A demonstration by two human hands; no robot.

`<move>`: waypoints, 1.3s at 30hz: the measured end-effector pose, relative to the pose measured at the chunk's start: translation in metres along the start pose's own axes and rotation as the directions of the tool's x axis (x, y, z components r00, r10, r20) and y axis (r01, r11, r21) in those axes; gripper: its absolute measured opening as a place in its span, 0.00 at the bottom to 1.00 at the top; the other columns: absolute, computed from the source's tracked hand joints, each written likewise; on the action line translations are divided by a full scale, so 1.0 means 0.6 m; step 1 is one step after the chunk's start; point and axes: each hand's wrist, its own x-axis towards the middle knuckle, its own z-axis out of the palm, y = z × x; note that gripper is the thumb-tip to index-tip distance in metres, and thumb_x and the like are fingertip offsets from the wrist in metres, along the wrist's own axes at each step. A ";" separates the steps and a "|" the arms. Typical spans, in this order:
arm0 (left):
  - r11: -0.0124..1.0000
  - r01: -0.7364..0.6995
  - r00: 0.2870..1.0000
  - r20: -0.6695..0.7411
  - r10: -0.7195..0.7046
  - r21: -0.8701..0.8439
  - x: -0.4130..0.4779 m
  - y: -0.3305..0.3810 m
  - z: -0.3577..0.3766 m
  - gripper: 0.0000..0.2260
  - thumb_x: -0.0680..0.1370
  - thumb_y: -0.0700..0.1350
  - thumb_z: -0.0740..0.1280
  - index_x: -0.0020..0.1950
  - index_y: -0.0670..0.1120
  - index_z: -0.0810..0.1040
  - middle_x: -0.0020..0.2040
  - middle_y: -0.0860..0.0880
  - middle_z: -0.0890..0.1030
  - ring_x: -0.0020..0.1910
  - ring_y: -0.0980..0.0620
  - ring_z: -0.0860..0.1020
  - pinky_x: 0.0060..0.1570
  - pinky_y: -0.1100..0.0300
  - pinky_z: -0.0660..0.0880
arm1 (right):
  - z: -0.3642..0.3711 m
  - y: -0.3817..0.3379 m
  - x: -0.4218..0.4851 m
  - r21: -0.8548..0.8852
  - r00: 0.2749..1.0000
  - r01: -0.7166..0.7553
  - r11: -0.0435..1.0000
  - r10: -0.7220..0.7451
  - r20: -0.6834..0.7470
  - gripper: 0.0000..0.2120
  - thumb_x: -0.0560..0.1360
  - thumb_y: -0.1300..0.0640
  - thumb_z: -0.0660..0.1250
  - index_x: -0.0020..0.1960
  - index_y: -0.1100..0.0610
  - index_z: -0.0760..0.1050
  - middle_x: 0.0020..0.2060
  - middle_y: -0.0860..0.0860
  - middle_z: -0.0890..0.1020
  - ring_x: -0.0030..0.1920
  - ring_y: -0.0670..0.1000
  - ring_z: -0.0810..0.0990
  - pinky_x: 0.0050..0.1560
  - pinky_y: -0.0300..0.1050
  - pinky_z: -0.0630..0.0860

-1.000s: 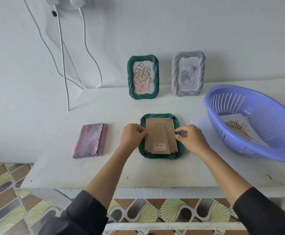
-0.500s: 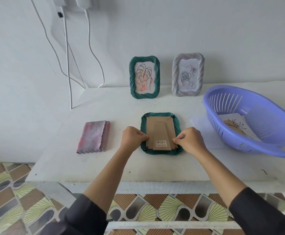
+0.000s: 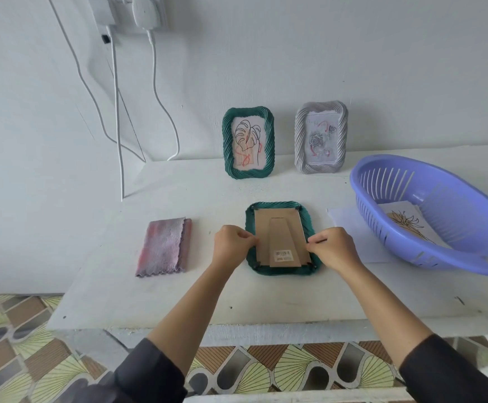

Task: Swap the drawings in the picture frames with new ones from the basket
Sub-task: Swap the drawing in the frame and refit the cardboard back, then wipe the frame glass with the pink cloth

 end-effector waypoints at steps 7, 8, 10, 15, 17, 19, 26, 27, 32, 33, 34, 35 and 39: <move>0.999 -0.029 0.998 0.053 0.027 0.029 0.009 -0.003 -0.008 0.10 0.71 0.31 0.64 0.32 0.44 0.77 0.35 0.43 0.76 0.34 0.48 0.73 0.39 0.57 0.74 | -0.019 0.000 -0.001 0.081 0.999 0.003 0.997 0.001 -0.053 0.14 0.70 0.68 0.65 0.55 0.63 0.80 0.55 0.58 0.82 0.57 0.55 0.78 0.51 0.37 0.69; 0.999 -0.035 0.998 0.059 0.033 0.026 0.011 -0.003 -0.008 0.09 0.71 0.32 0.64 0.34 0.43 0.77 0.35 0.43 0.76 0.34 0.48 0.73 0.39 0.56 0.74 | -0.025 -0.005 -0.002 0.080 0.996 0.031 0.996 -0.024 -0.087 0.14 0.70 0.68 0.65 0.54 0.63 0.80 0.54 0.58 0.82 0.56 0.55 0.78 0.51 0.37 0.68; 0.999 -0.051 0.997 0.059 0.050 0.009 0.013 -0.003 -0.009 0.07 0.72 0.35 0.65 0.37 0.45 0.77 0.35 0.45 0.75 0.35 0.49 0.72 0.38 0.57 0.72 | -0.040 -0.022 -0.005 0.055 0.980 0.117 0.992 -0.107 -0.170 0.13 0.70 0.66 0.66 0.54 0.63 0.80 0.52 0.59 0.83 0.54 0.56 0.80 0.50 0.38 0.69; 0.987 -0.115 0.993 -0.027 0.113 -0.111 0.009 0.020 -0.013 0.10 0.76 0.37 0.62 0.50 0.44 0.83 0.44 0.46 0.80 0.42 0.52 0.75 0.49 0.56 0.77 | -0.071 -0.084 -0.019 -0.096 0.907 0.299 0.949 -0.314 -0.279 0.11 0.70 0.66 0.67 0.52 0.63 0.81 0.47 0.59 0.84 0.42 0.54 0.80 0.41 0.37 0.69; 0.962 -0.162 0.987 -0.026 0.160 -0.221 -0.002 0.041 -0.016 0.11 0.77 0.37 0.61 0.53 0.45 0.81 0.46 0.44 0.81 0.42 0.51 0.75 0.47 0.55 0.78 | -0.073 -0.107 -0.031 -0.171 0.879 0.353 0.920 -0.389 -0.276 0.09 0.71 0.66 0.66 0.50 0.63 0.81 0.44 0.59 0.84 0.41 0.57 0.80 0.39 0.39 0.69; 0.915 -0.174 0.984 -0.037 0.173 -0.363 -0.015 0.065 -0.020 0.12 0.78 0.38 0.59 0.56 0.47 0.78 0.44 0.45 0.79 0.42 0.50 0.76 0.43 0.59 0.76 | -0.069 -0.127 -0.042 -0.213 0.845 0.433 0.876 -0.477 -0.243 0.08 0.70 0.67 0.65 0.46 0.64 0.81 0.39 0.59 0.82 0.40 0.59 0.79 0.39 0.43 0.71; 0.793 -0.106 0.989 0.018 0.146 -0.600 -0.031 0.100 -0.043 0.12 0.81 0.47 0.56 0.63 0.55 0.70 0.40 0.52 0.78 0.37 0.55 0.77 0.36 0.65 0.75 | -0.027 -0.165 -0.045 0.137 0.777 0.621 0.772 -0.629 0.026 0.10 0.76 0.59 0.64 0.53 0.58 0.81 0.45 0.50 0.83 0.40 0.43 0.78 0.42 0.31 0.71; 0.793 -0.100 0.991 0.009 0.132 -0.600 -0.029 0.097 -0.047 0.12 0.81 0.47 0.56 0.64 0.55 0.71 0.40 0.52 0.77 0.36 0.56 0.77 0.33 0.66 0.74 | -0.021 -0.163 -0.041 0.203 0.793 0.581 0.788 -0.604 0.074 0.11 0.77 0.59 0.63 0.56 0.57 0.79 0.47 0.48 0.82 0.44 0.42 0.79 0.44 0.27 0.71; 0.827 -0.045 0.999 -0.032 0.034 -0.561 -0.017 0.071 -0.066 0.15 0.79 0.41 0.60 0.65 0.50 0.72 0.42 0.47 0.78 0.41 0.49 0.76 0.38 0.59 0.74 | 0.009 -0.116 -0.008 0.397 0.905 0.345 0.851 -0.414 0.101 0.13 0.77 0.65 0.60 0.58 0.58 0.78 0.55 0.51 0.82 0.49 0.39 0.79 0.50 0.31 0.71; 0.836 -0.047 0.999 -0.045 0.026 -0.546 -0.013 0.064 -0.070 0.16 0.79 0.40 0.60 0.65 0.50 0.73 0.43 0.47 0.79 0.41 0.49 0.76 0.37 0.60 0.74 | 0.016 -0.102 -0.001 0.350 0.929 0.312 0.883 -0.362 0.084 0.14 0.77 0.65 0.60 0.59 0.59 0.78 0.57 0.53 0.81 0.53 0.44 0.79 0.53 0.34 0.71; 0.851 -0.054 0.998 -0.057 0.028 -0.523 -0.008 0.056 -0.074 0.16 0.78 0.39 0.61 0.65 0.49 0.73 0.45 0.47 0.80 0.41 0.50 0.77 0.37 0.61 0.75 | 0.024 -0.087 0.006 0.280 0.945 0.286 0.916 -0.318 0.076 0.14 0.77 0.63 0.60 0.61 0.59 0.77 0.59 0.53 0.80 0.57 0.47 0.78 0.56 0.36 0.70; 0.872 -0.060 0.997 -0.069 0.030 -0.487 -0.002 0.045 -0.076 0.17 0.78 0.38 0.61 0.66 0.48 0.73 0.49 0.46 0.81 0.43 0.49 0.78 0.40 0.61 0.77 | 0.031 -0.072 0.011 0.206 0.956 0.262 0.943 -0.283 0.082 0.15 0.77 0.61 0.60 0.63 0.58 0.74 0.63 0.53 0.77 0.62 0.50 0.75 0.60 0.39 0.68; 0.953 -0.058 0.993 -0.111 0.026 -0.296 0.013 0.001 -0.065 0.18 0.77 0.38 0.62 0.67 0.45 0.73 0.58 0.47 0.78 0.43 0.54 0.76 0.42 0.63 0.76 | 0.058 -0.035 0.019 0.072 0.952 0.272 0.959 -0.279 0.122 0.21 0.79 0.57 0.57 0.71 0.56 0.63 0.72 0.51 0.66 0.73 0.49 0.63 0.70 0.41 0.59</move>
